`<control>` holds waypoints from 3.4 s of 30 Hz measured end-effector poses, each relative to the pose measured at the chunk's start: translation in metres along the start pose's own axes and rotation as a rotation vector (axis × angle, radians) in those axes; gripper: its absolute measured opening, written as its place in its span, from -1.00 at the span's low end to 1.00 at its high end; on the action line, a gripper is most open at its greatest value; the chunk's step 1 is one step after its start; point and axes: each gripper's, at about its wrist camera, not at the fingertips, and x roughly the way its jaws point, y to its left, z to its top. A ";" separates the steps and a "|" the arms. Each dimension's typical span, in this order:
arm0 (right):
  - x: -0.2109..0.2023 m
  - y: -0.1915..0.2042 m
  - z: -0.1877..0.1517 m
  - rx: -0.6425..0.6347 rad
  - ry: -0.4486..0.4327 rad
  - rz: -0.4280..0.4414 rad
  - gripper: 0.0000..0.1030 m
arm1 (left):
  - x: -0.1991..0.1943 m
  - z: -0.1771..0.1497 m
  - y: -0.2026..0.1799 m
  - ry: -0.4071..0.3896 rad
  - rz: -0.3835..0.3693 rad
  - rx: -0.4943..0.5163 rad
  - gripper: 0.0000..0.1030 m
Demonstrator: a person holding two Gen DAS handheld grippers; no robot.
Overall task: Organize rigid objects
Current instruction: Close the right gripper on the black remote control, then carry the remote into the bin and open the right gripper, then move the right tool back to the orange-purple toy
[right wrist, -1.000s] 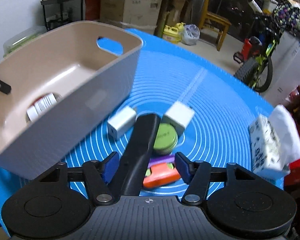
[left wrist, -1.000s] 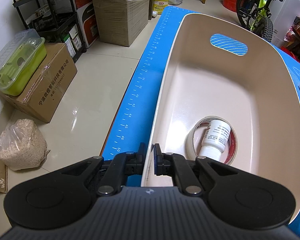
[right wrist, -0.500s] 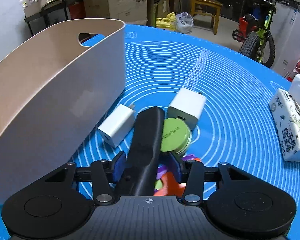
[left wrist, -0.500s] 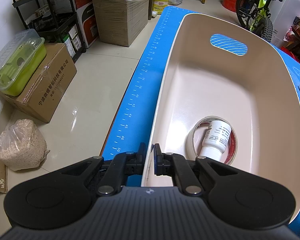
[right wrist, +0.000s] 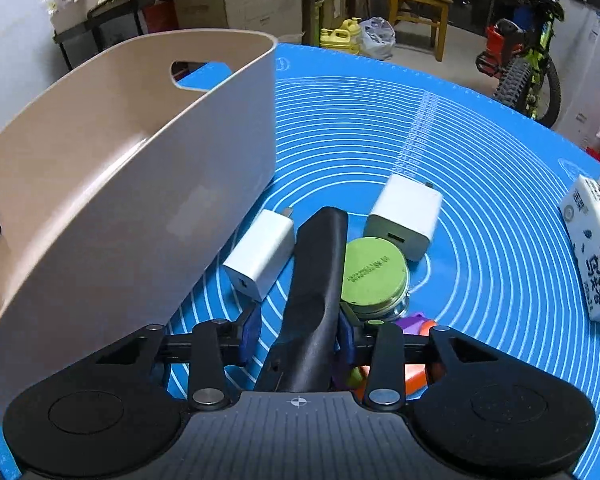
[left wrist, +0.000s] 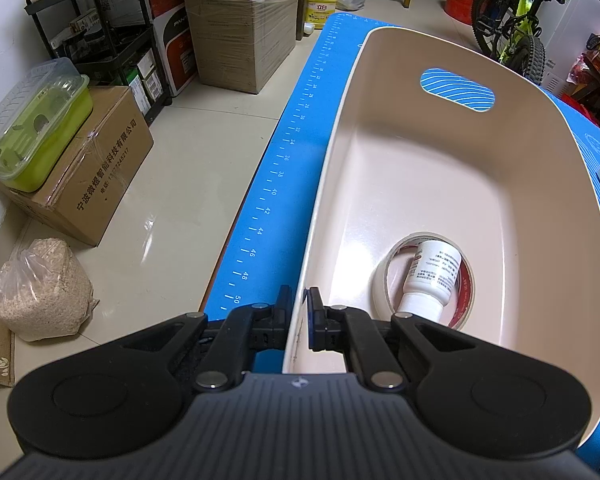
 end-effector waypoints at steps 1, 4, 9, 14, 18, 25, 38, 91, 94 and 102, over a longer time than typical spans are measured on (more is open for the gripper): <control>0.004 0.002 0.001 -0.001 0.010 0.001 -0.14 | 0.000 0.000 0.000 0.000 0.000 0.000 -0.82; 0.012 0.011 0.002 -0.021 0.018 -0.040 -0.33 | 0.000 0.000 0.000 0.000 -0.001 -0.002 -0.82; 0.010 0.008 0.002 0.043 0.015 -0.056 -0.46 | 0.000 0.000 0.000 0.000 -0.001 -0.001 -0.82; -0.012 -0.001 0.001 0.068 -0.036 -0.105 -0.48 | 0.000 0.000 0.000 0.000 0.001 -0.001 -0.82; -0.039 -0.008 0.010 0.093 -0.100 -0.129 -0.48 | 0.000 0.000 -0.001 0.000 0.001 -0.001 -0.82; -0.095 0.000 0.048 0.104 -0.255 -0.110 -0.48 | 0.000 0.000 -0.001 0.000 0.002 -0.001 -0.82; -0.073 0.086 0.124 0.052 -0.246 0.172 -0.48 | 0.000 0.000 -0.003 0.000 0.005 0.002 -0.82; -0.001 0.117 0.100 0.030 -0.054 0.000 0.42 | 0.000 -0.001 0.000 0.000 0.008 0.003 -0.82; -0.030 0.104 0.100 0.030 -0.121 -0.007 0.46 | 0.000 -0.001 0.000 0.000 0.008 0.003 -0.82; -0.088 0.051 0.087 0.053 -0.255 -0.098 0.55 | 0.000 -0.001 0.000 0.000 0.008 0.003 -0.82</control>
